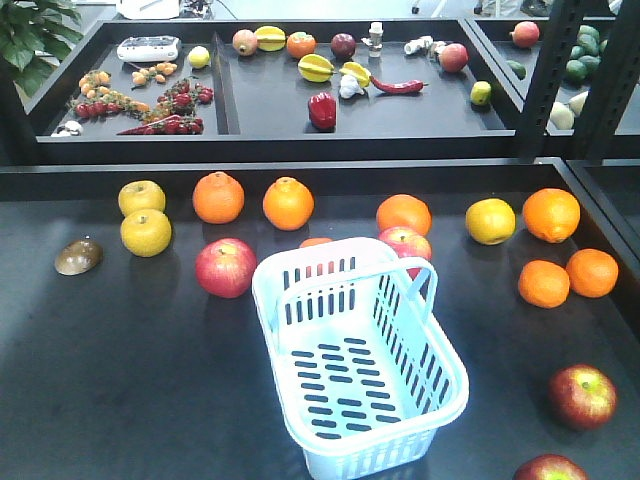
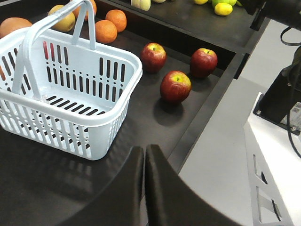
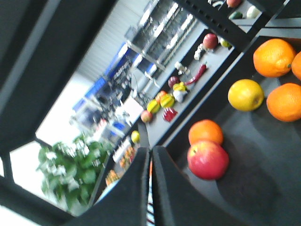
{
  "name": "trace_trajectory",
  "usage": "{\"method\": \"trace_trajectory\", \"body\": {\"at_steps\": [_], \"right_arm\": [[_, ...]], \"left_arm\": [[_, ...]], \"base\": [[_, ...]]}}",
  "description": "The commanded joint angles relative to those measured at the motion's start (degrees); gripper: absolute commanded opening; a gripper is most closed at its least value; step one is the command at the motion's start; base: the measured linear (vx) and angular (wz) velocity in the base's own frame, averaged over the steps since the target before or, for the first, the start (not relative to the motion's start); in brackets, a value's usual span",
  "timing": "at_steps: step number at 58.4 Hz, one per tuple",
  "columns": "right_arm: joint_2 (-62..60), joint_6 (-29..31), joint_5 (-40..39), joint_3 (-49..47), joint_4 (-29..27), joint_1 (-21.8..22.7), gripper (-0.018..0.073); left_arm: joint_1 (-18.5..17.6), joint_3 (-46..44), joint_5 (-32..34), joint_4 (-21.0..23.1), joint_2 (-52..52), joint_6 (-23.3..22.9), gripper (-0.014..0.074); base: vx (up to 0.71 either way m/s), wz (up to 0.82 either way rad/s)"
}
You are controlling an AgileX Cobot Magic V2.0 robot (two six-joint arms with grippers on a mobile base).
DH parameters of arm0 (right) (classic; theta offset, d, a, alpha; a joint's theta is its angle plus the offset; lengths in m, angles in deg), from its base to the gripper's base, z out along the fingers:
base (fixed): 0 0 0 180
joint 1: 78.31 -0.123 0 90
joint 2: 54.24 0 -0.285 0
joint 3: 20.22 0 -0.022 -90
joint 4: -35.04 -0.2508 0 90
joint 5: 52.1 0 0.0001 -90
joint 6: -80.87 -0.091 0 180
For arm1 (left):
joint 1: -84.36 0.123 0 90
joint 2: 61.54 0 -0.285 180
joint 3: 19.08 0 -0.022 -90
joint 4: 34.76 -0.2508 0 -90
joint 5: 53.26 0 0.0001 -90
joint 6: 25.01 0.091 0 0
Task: Pick three apples into basket with both arms
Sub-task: 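Reach the right gripper down over a red apple near the table edge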
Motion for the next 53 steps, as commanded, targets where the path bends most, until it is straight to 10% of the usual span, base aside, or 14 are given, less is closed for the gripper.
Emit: {"method": "trace_trajectory", "body": {"at_steps": [1,19,44,53], "right_arm": [[1.4,7.4,0.7,-8.2,2.6,-1.1,-0.0005],[28.8,26.0,36.4,-38.3,17.2,-1.1,0.002],[50.7,25.8,36.2,-44.6,25.0,-1.1,0.0046],[60.7,28.9,43.4,-50.7,20.5,-1.1,0.0225]], "left_arm": [[0.1,-1.5,3.4,1.5,-0.5,-0.1,-0.0007],[0.1,-0.6,6.6,1.1,-0.5,-0.1,-0.0007],[0.1,2.6,10.7,1.6,-0.5,-0.1,-0.0007],[0.1,2.6,10.7,1.6,-0.5,-0.1,-0.0006]], "base": [[0.0,0.0],[0.0,0.0],[0.0,0.0],[0.0,0.0]]}}
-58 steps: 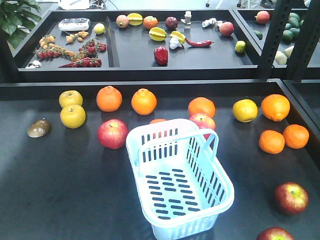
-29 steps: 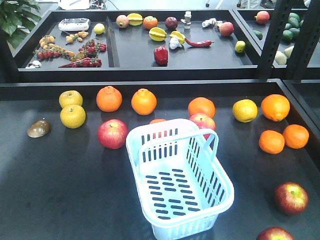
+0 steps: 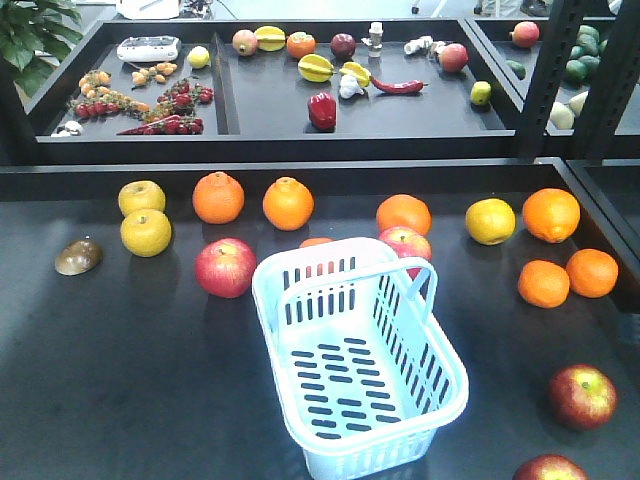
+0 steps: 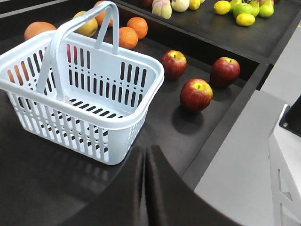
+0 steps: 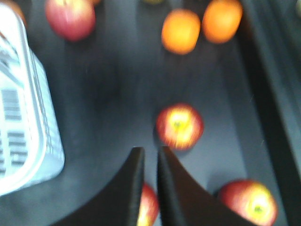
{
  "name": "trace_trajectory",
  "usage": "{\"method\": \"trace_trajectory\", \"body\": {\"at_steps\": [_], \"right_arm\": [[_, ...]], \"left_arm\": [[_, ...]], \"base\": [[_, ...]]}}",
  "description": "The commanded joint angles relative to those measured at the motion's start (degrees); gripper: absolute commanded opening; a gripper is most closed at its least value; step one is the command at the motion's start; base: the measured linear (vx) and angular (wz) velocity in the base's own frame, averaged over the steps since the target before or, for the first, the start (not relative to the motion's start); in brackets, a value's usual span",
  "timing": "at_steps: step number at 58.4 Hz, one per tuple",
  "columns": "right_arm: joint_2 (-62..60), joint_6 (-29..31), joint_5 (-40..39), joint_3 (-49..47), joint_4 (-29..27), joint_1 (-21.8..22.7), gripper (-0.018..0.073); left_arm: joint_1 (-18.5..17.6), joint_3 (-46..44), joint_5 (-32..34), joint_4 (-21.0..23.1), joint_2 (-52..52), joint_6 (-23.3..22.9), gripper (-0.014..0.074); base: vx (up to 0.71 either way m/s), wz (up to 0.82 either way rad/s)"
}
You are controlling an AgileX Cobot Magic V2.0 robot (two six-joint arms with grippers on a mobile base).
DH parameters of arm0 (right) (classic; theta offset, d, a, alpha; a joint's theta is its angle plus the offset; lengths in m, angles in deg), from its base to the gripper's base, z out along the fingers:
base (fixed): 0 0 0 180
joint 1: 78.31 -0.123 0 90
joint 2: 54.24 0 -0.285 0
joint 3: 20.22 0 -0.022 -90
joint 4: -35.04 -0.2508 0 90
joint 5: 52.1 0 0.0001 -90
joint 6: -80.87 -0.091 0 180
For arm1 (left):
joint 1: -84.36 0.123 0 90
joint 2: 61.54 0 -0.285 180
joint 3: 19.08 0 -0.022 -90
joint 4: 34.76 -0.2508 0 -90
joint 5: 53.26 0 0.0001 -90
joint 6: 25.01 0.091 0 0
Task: Pick three apples into basket with both arms
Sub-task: 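Reach the right gripper down over a red apple near the table edge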
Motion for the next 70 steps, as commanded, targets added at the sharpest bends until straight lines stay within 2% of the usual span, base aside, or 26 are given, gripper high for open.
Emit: {"method": "trace_trajectory", "body": {"at_steps": [1,10,15,19,29,44,54,63,70], "right_arm": [[5.7,3.5,2.0,-5.8,-2.7,0.0,0.0253],[14.8,6.2,7.1,-9.6,-3.0,-0.1,0.056],[17.6,5.3,7.8,-9.5,-3.1,-0.1,0.0664],[19.4,4.7,9.1,-9.5,-3.1,-0.1,0.0703],[25.3,4.7,14.4,-9.5,-4.4,-0.1,0.0692],[34.2,5.0,14.3,-8.8,-5.8,-0.1,0.0659],[37.8,4.9,10.9,-5.2,-6.2,-0.1,0.0652],[39.1,5.5,4.1,-1.2,-7.3,-0.1,0.065],[40.0,5.4,3.3,-0.9,-7.4,-0.1,0.0647]], "left_arm": [[0.1,-1.4,3.5,1.8,-0.5,-0.1,-0.0006],[0.1,-1.4,3.7,1.8,-0.5,-0.1,-0.0007],[0.1,-1.4,3.7,1.8,-0.5,-0.1,-0.0007],[0.1,-1.4,3.8,1.8,-0.5,-0.1,-0.0007],[0.1,-1.4,3.9,1.8,-0.5,-0.1,-0.0008],[0.1,-1.4,3.9,1.8,-0.5,-0.1,-0.0006],[0.1,-1.4,3.9,1.8,-0.5,-0.1,-0.0006],[0.1,-1.4,3.9,1.8,-0.5,-0.1,-0.0006],[0.1,-1.4,3.9,1.8,-0.5,-0.1,-0.0006]], "base": [[0.0,0.0],[0.0,0.0],[0.0,0.0],[0.0,0.0],[0.0,0.0],[0.0,0.0],[0.0,0.0],[0.0,0.0],[0.0,0.0]]}}
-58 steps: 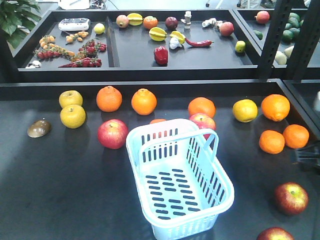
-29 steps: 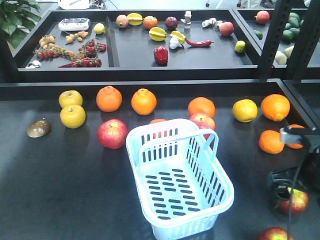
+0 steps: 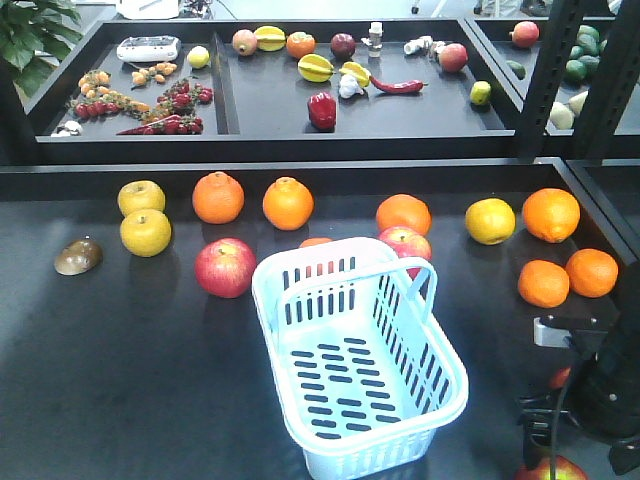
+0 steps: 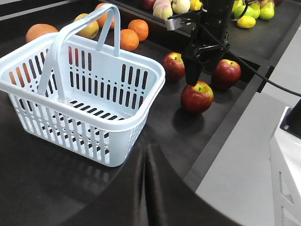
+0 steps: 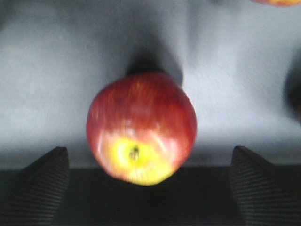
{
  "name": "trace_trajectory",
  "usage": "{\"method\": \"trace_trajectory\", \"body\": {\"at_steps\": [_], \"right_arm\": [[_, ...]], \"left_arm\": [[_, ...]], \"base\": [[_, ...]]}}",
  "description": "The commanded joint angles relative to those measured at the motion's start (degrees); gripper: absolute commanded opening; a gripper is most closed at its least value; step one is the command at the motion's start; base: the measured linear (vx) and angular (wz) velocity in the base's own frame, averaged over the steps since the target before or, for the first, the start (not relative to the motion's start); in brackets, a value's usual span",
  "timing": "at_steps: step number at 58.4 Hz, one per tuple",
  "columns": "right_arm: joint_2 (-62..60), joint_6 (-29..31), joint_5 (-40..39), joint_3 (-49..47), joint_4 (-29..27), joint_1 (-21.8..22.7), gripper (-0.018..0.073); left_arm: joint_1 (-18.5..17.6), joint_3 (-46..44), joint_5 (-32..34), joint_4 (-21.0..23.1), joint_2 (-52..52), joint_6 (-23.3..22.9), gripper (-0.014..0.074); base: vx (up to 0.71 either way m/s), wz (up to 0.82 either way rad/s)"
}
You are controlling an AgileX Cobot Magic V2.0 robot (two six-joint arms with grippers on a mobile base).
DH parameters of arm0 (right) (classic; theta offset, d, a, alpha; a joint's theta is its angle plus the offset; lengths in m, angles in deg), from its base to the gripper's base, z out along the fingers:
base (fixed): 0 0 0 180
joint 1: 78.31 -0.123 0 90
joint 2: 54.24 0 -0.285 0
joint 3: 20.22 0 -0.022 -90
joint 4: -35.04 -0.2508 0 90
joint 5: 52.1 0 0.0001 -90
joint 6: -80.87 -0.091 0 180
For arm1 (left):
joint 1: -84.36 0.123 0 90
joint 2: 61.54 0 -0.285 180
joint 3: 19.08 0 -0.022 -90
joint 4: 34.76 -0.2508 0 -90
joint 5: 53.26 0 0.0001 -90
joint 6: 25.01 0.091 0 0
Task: Pick three apples into basket with both arms
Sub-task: 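Reach the right gripper down over a red apple near the table edge, then close the right gripper on the red apple and lift it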
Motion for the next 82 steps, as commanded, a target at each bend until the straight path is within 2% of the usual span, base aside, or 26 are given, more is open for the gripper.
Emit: {"method": "trace_trajectory", "body": {"at_steps": [1,19,45,54,62,74,78,82], "right_arm": [[-0.9,0.5,-1.0,-0.7,-0.4,-0.1,0.0647],[3.5,2.2,-2.9,-0.7,-3.4,-0.1,0.0635],[8.9,2.4,-4.2,-0.7,-3.1,-0.1,0.062],[10.0,2.4,-3.9,-0.7,-3.3,-0.1,0.0579],[9.4,3.1,-3.4,-0.7,-3.3,-0.1,0.0438],[2.6,3.2,-2.4,-0.8,-2.9,0.0,0.0077],[-1.6,3.3,-1.8,-0.9,-2.7,0.0,-0.0017],[-5.9,3.4,-1.1,-0.9,-2.7,0.0,-0.0012]], "left_arm": [[0.1,-1.4,3.5,1.7,-0.5,-0.1,-0.0006],[0.1,-1.4,3.5,1.7,-0.5,-0.1,-0.0006],[0.1,-1.4,3.5,1.7,-0.5,-0.1,-0.0006],[0.1,-1.4,3.5,1.7,-0.5,-0.1,-0.0006],[0.1,-1.4,3.5,1.7,-0.5,-0.1,-0.0006],[0.1,-1.4,3.5,1.7,-0.5,-0.1,-0.0006],[0.1,-1.4,3.5,1.7,-0.5,-0.1,-0.0006],[0.1,-1.4,3.5,1.7,-0.5,-0.1,-0.0006]], "base": [[0.0,0.0],[0.0,0.0],[0.0,0.0],[0.0,0.0],[0.0,0.0],[0.0,0.0],[0.0,0.0],[0.0,0.0]]}}
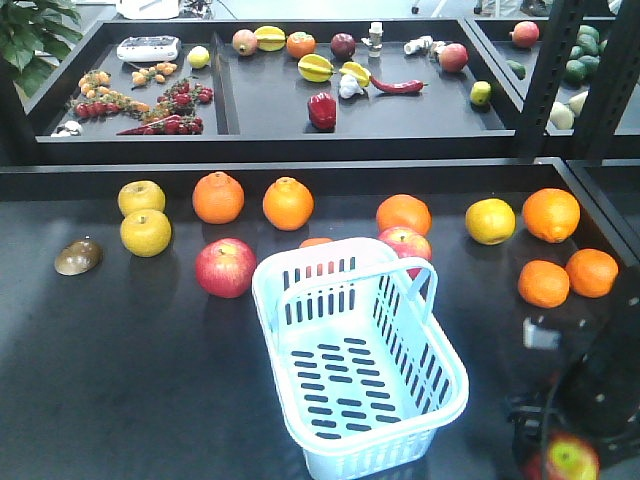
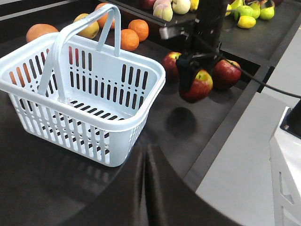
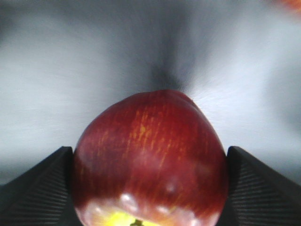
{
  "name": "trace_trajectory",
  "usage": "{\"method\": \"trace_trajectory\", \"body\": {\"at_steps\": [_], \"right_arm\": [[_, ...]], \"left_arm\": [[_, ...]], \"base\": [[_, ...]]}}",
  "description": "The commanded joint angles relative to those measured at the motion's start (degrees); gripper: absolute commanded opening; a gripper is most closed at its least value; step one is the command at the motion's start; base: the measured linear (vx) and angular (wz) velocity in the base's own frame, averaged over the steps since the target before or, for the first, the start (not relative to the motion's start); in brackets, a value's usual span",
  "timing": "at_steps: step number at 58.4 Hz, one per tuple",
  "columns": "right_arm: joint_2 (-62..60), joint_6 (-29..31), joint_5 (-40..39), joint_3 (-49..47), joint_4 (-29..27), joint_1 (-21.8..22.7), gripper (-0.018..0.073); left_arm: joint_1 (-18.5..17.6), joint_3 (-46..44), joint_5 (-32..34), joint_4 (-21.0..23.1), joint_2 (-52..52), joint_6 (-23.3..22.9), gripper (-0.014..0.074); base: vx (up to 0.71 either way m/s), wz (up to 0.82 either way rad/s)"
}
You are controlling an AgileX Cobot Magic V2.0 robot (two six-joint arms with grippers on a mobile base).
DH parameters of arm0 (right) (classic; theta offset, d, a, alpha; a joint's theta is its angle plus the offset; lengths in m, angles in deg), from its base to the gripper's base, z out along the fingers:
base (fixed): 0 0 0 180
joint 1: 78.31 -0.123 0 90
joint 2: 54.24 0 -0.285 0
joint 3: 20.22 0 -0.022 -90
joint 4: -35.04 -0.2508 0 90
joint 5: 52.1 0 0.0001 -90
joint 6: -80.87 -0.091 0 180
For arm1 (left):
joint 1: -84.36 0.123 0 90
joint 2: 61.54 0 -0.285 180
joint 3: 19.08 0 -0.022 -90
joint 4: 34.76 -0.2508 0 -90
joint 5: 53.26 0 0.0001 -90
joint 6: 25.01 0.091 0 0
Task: Pick three apples into basket with both arms
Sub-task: 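Close the right gripper on the red apple and lift it, then move the held apple over the basket and open the right gripper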
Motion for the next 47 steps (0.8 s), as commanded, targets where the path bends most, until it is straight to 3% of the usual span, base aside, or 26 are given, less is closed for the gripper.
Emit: {"method": "trace_trajectory", "body": {"at_steps": [1,10,18,22,26,34,41,47], "right_arm": [[-8.7,0.8,2.2,-0.9,0.2,0.0,-0.0011],[-20.2,2.2,2.2,-0.9,-4.4,-0.1,-0.0009],[-28.0,13.6,-2.8,-0.9,-21.5,-2.5,-0.0005],[-29.1,19.2,-6.3,-0.7,-32.2,-6.8,-0.0004],[-28.3,23.1,-10.7,-0.7,-38.4,-11.4,-0.0003],[-23.1,25.0,-19.7,-0.7,-39.7,-17.7,0.0007],[-19.0,26.2,-21.9,-0.8,-38.8,-18.1,0.0062],[-17.5,29.1,-22.0,-1.9,-38.9,-18.1,0.0176]], "left_arm": [[0.1,-1.4,3.5,1.7,-0.5,-0.1,-0.0006],[0.1,-1.4,3.5,1.7,-0.5,-0.1,-0.0006],[0.1,-1.4,3.5,1.7,-0.5,-0.1,-0.0006],[0.1,-1.4,3.5,1.7,-0.5,-0.1,-0.0006],[0.1,-1.4,3.5,1.7,-0.5,-0.1,-0.0006],[0.1,-1.4,3.4,1.7,-0.5,-0.1,-0.0006],[0.1,-1.4,3.3,1.7,-0.5,-0.2,-0.0006],[0.1,-1.4,3.2,1.7,-0.5,-0.2,-0.0006]], "base": [[0.0,0.0],[0.0,0.0],[0.0,0.0],[0.0,0.0],[0.0,0.0],[0.0,0.0],[0.0,0.0],[0.0,0.0]]}}
